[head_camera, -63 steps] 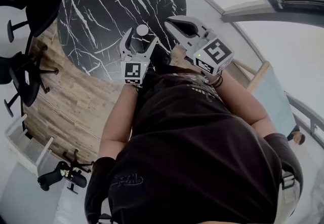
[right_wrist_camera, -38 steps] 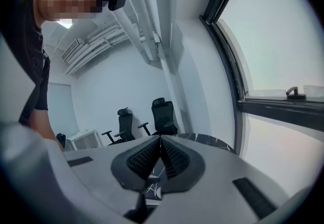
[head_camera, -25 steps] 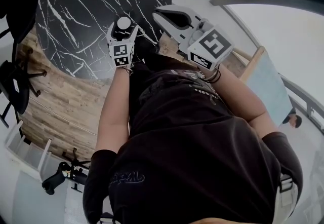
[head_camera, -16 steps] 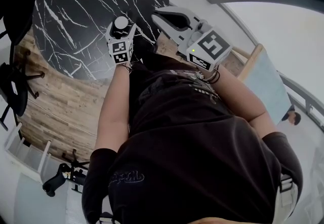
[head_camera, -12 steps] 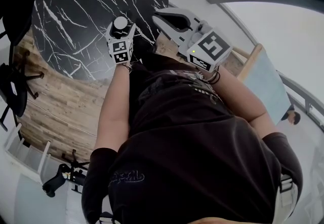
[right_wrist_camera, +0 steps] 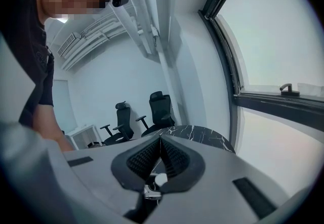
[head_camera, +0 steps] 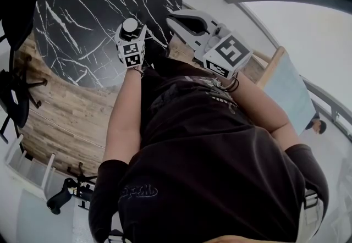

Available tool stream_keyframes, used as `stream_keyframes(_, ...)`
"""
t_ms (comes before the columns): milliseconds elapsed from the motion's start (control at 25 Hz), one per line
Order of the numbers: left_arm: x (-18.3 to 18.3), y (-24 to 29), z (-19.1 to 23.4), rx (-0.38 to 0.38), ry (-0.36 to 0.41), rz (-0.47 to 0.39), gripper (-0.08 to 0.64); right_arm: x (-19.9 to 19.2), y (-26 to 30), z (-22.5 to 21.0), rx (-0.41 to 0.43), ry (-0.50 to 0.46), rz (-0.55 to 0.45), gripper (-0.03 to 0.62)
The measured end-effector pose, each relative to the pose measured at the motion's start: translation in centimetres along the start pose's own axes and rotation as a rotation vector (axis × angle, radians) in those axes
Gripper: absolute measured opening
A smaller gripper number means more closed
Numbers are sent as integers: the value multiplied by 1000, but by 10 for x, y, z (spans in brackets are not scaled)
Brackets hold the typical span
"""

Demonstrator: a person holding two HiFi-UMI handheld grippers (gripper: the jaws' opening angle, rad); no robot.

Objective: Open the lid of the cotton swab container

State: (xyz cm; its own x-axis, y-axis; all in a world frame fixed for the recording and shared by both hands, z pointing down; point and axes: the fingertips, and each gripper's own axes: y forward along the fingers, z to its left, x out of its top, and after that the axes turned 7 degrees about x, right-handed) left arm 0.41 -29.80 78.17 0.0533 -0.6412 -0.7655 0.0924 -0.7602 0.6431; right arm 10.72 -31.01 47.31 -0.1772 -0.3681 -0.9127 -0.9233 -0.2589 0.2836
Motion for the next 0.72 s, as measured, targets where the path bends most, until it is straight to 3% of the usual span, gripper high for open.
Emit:
stream_keyframes(160,4,4,0,4,23,5,385,0,0,0,-2,-1,0,23)
stream_keyframes(520,-2,7,5,25,58,24,276,-2,2,2,-1,3,0,23)
stream_keyframes(720,-2,7,5,23,62,20,273,-3,2,3,-2,4,1,23)
